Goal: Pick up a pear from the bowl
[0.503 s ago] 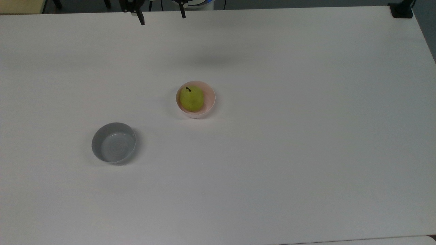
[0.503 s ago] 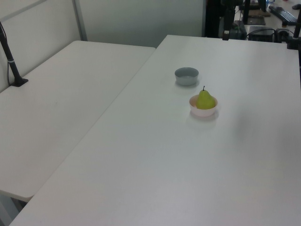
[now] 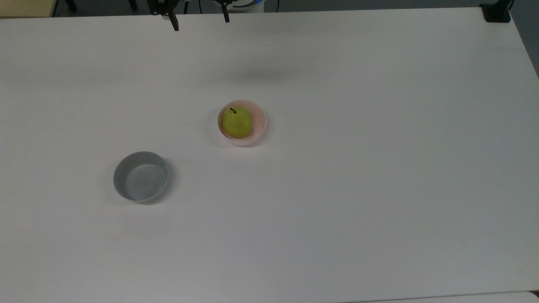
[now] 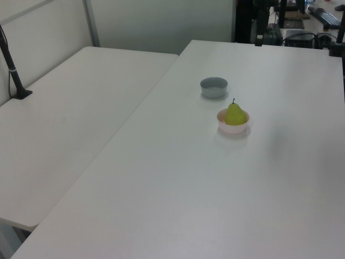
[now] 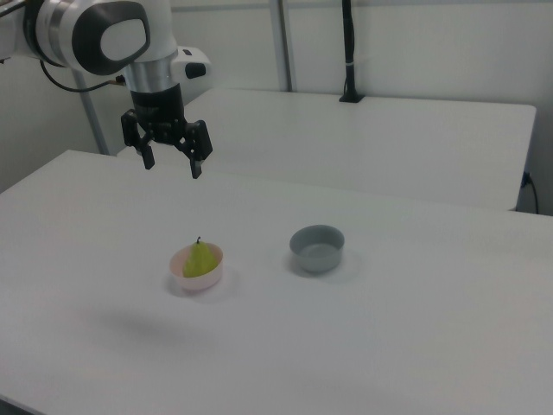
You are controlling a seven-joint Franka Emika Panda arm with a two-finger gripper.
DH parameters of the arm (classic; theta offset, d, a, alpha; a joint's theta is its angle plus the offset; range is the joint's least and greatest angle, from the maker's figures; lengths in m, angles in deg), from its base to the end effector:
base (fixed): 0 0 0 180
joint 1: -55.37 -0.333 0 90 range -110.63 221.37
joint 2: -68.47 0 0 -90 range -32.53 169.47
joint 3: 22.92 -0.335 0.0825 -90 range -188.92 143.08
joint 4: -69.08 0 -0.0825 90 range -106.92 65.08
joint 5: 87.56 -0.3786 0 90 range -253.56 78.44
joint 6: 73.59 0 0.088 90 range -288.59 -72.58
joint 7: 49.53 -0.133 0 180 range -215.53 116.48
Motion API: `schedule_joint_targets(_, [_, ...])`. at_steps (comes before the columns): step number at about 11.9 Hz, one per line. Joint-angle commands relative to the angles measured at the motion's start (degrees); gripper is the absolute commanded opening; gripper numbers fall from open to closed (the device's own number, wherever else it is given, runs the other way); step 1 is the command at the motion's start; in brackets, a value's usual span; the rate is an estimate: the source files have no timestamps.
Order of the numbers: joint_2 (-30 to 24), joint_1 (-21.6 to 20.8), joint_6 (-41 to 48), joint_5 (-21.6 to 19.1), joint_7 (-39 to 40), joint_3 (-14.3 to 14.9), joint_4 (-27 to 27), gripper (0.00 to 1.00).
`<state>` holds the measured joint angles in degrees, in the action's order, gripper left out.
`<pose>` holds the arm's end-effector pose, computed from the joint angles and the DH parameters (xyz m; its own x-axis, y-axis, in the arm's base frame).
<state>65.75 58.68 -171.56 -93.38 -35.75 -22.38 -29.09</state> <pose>0.5446 -0.0246 0.5893 0.9853 0.1575 0.0662 0.1630 -0.9827 -0.0882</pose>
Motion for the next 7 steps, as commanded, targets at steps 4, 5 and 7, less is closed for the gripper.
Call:
schedule_joint_targets(4, [-0.2,-0.9,-0.4,1.8,1.1,1.0,0.3,1.0])
schedule_joint_targets(5, [-0.2,-0.9,-0.5,3.6,1.3,0.9,0.3,1.0])
schedule_joint_targets(7, [0.0,-0.8,-0.3,5.8,8.3,0.7,0.2,1.0])
